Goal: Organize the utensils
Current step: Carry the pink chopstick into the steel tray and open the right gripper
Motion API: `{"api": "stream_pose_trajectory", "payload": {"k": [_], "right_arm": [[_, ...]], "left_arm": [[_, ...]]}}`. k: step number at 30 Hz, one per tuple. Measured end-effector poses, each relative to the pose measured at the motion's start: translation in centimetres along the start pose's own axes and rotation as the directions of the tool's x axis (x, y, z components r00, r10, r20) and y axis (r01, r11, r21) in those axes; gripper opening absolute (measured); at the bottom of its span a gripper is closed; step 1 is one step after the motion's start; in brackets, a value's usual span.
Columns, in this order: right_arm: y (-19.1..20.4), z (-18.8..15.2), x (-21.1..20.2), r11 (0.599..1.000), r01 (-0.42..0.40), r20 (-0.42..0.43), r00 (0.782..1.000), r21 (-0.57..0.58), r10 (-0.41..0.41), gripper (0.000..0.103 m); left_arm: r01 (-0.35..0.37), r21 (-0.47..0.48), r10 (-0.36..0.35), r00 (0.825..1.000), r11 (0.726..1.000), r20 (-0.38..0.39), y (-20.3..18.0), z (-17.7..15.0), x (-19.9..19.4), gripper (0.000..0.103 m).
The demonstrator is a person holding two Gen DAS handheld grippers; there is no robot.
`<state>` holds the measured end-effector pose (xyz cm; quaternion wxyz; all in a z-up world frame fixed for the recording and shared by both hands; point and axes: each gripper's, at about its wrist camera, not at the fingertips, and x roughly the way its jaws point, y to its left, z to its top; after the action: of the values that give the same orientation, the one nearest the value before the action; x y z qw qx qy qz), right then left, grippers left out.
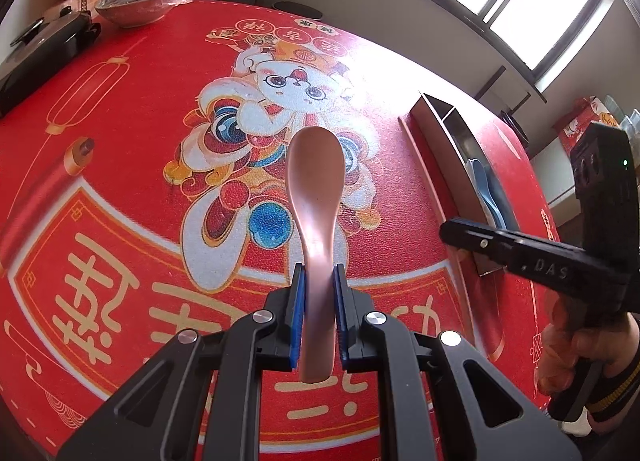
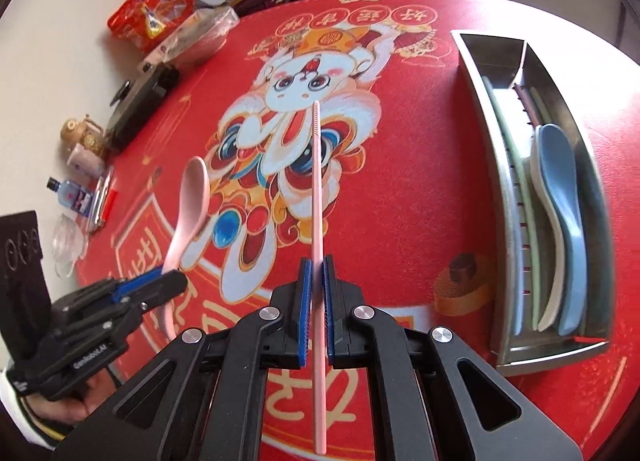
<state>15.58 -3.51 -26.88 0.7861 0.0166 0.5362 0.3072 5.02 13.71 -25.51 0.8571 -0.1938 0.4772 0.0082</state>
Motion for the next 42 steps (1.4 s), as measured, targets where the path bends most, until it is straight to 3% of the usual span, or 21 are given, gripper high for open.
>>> {"api": "stream_pose_trajectory", "payload": {"k": [8,14,28,38,39,40,41,42], "right_arm": [[-6.5,5.0,-4.9,0.99,0.114,0.144,0.982,0.085,-0.125,0.006],[-10.8,6.7,-3.3,0.982,0.15,0.102,0.981,0.118,-0.163,0.006],[-12.5,5.9,1.1,0.989,0.098,-0.012,0.995,0.107,-0.098,0.006],[-13.3,4.8,-3.0,0.995,-0.012,0.059,0.998,0.101,0.006,0.009],[-13.4,4.6,-3.5,0.995,-0.039,0.064,0.997,0.091,0.033,0.011],[-13.4,4.3,-4.1,0.996,-0.046,0.068,0.997,0.077,0.04,0.028],[-13.4,4.1,-4.6,0.997,-0.041,0.076,0.996,0.061,0.036,0.057],[-13.5,3.7,-5.3,0.998,-0.036,0.094,0.995,0.048,0.031,0.063]], "left_arm": [[-0.004,0.001,0.004,1.0,1.0,-0.003,-1.4,0.0,0.3,0.013],[-0.042,-0.016,0.042,0.999,0.999,0.023,-2.1,0.4,-0.6,0.013],[-0.106,-0.065,0.109,0.993,0.992,0.049,-5.0,1.0,-1.5,0.013],[-0.067,-0.025,0.068,0.997,0.997,0.029,-9.5,2.6,0.4,0.013],[-0.062,-0.014,0.062,0.998,0.998,0.028,-10.2,2.8,0.7,0.013],[-0.057,-0.003,0.057,0.998,0.998,0.028,-10.9,3.0,1.0,0.013],[-0.05,0.008,0.05,0.998,0.999,0.025,-11.6,3.2,1.3,0.013],[-0.043,0.017,0.043,0.999,0.999,0.022,-12.2,3.4,1.6,0.013]]}}
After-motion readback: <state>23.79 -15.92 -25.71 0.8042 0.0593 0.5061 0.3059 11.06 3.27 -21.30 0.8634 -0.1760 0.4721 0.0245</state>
